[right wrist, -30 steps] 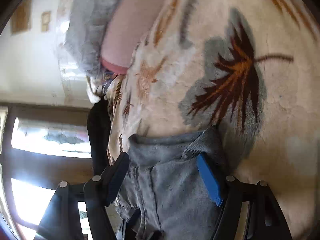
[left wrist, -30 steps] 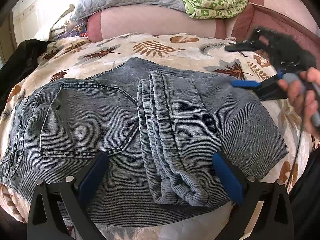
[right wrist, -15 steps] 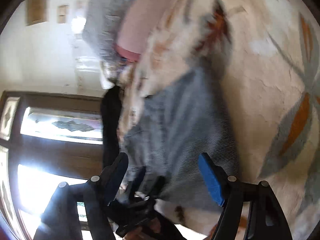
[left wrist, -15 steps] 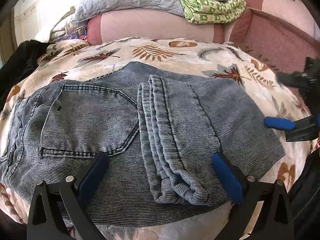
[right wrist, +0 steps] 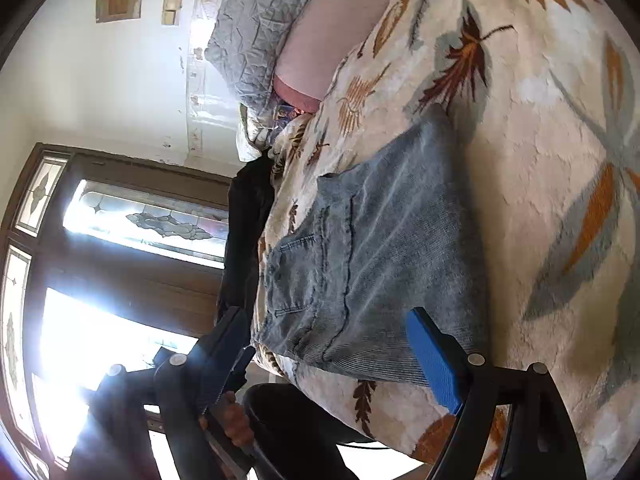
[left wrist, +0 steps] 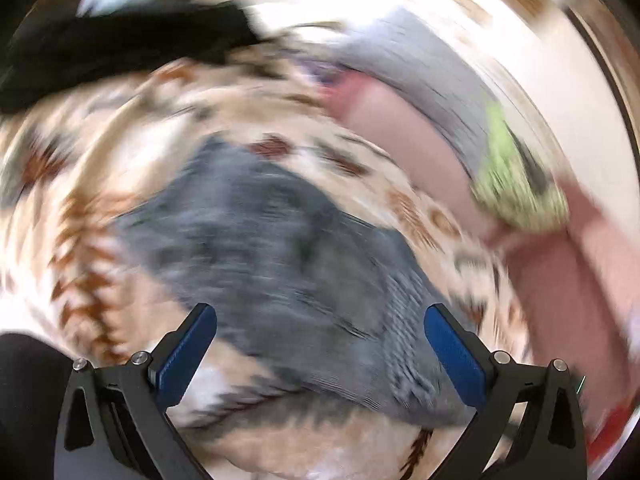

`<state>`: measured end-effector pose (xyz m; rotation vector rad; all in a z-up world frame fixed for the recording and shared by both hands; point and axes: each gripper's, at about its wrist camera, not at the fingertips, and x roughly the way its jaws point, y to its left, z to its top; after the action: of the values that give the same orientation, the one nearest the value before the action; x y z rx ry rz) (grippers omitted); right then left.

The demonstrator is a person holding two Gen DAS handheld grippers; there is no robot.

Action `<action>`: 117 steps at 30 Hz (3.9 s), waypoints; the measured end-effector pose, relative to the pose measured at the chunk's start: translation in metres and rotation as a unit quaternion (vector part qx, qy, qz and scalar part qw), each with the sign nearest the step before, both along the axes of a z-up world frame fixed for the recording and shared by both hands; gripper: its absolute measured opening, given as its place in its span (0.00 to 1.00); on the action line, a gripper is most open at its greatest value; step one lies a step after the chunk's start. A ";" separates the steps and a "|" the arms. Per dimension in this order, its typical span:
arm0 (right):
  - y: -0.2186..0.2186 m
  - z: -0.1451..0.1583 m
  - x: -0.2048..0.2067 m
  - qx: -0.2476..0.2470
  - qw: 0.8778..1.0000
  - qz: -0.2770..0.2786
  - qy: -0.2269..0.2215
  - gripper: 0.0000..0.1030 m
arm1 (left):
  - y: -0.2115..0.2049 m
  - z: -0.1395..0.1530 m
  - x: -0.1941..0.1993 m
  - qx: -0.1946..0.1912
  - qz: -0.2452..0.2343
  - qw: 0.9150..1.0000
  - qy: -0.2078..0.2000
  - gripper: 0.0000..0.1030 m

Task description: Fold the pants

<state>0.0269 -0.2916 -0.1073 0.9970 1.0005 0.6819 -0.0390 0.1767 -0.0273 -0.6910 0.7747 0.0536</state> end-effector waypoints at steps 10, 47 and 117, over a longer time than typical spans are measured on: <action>0.004 0.006 -0.001 0.000 1.000 -0.008 -0.004 0.82 | 0.057 -0.052 0.017 -0.142 0.078 0.985 0.053 1.00; 0.006 -0.010 0.006 -0.010 0.999 0.001 0.040 0.82 | 0.043 -0.024 0.041 0.029 0.054 0.998 0.014 0.17; 0.289 0.008 0.129 -0.215 0.957 0.146 0.132 1.00 | 0.066 -0.055 0.046 -0.017 0.047 0.998 0.027 0.22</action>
<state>0.1561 -0.0027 -0.0997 0.5676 1.4787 0.5428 0.0073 0.2431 -0.0823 -0.7603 0.7955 0.1448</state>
